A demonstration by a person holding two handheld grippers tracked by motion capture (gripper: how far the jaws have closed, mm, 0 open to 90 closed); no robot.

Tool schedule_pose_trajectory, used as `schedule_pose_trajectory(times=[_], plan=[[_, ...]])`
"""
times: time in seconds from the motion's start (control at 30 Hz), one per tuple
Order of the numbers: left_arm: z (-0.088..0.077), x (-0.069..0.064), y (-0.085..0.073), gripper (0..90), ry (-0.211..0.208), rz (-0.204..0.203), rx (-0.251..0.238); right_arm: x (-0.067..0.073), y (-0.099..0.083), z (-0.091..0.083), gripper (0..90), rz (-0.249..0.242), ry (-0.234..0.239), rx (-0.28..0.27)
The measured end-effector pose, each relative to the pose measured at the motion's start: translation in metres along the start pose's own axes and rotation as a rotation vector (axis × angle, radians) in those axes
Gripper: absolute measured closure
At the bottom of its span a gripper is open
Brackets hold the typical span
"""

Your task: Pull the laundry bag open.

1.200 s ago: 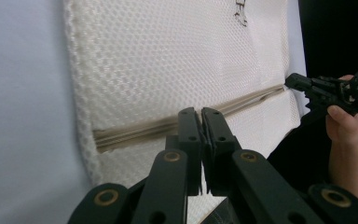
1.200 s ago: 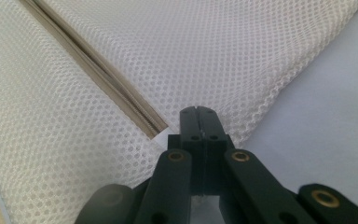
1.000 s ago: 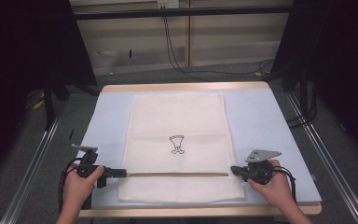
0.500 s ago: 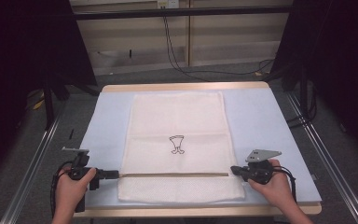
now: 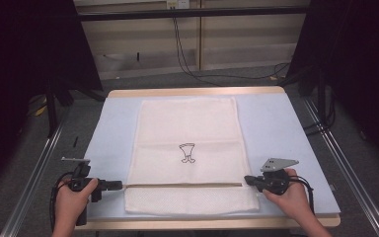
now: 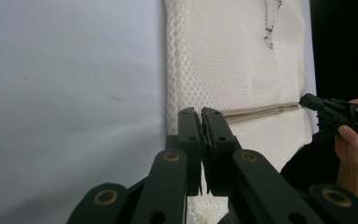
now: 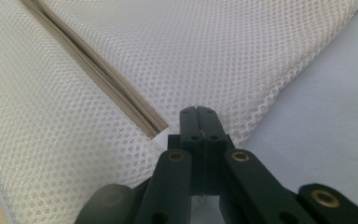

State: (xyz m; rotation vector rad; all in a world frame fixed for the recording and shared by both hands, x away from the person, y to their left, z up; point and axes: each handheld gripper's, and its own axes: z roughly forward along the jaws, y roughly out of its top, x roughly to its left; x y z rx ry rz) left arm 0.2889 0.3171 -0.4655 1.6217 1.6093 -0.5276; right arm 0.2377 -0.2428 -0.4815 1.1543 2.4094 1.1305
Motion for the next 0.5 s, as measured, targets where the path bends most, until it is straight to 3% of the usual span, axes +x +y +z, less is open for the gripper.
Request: schedule_pose_trajectory(times=[0.03,0.07,0.1,0.13,0.17,0.2,0.27,0.3,0.37,0.4,0.43,0.47,0.5], plan=[[-0.001,0.000,0.000,84.6,0.005,0.021,-0.029,0.000,0.000,0.000,90.0,-0.001,-0.004,0.001],[-0.001,-0.001,0.001,70.3,0.019,0.045,-0.058,0.001,0.000,0.000,90.0,-0.008,-0.010,-0.002],[-0.002,-0.002,0.001,67.0,0.023,0.054,-0.070,0.001,0.000,-0.001,90.0,-0.021,-0.020,-0.008],[-0.002,-0.002,0.002,67.9,0.006,0.046,-0.076,0.001,0.001,-0.002,82.5,-0.045,-0.044,-0.022],[-0.002,-0.002,0.003,66.3,0.020,0.057,-0.096,0.000,0.003,-0.003,71.5,-0.036,-0.066,-0.049],[-0.002,-0.002,0.003,60.6,0.033,0.070,-0.122,-0.002,0.004,-0.004,67.0,-0.024,-0.084,-0.083],[-0.002,-0.001,0.005,43.8,0.111,0.149,-0.235,-0.007,0.005,-0.010,61.6,-0.021,-0.130,-0.115],[-0.002,-0.001,0.006,40.6,0.169,0.195,-0.278,-0.009,0.004,-0.011,56.5,-0.014,-0.153,-0.127],[-0.003,0.000,0.009,31.3,0.223,0.237,-0.350,-0.014,0.002,-0.012,47.5,-0.001,-0.206,-0.135],[-0.003,0.001,0.009,26.0,0.237,0.249,-0.369,-0.017,0.001,-0.012,43.8,0.011,-0.216,-0.126],[-0.002,0.004,0.011,23.6,0.278,0.277,-0.372,-0.020,-0.001,-0.013,41.2,0.021,-0.224,-0.117],[-0.002,0.005,0.011,22.3,0.280,0.274,-0.369,-0.025,-0.004,-0.013,38.8,0.050,-0.239,-0.108],[-0.002,0.007,0.012,21.2,0.297,0.263,-0.346,-0.026,-0.004,-0.013,37.9,0.048,-0.243,-0.106]])
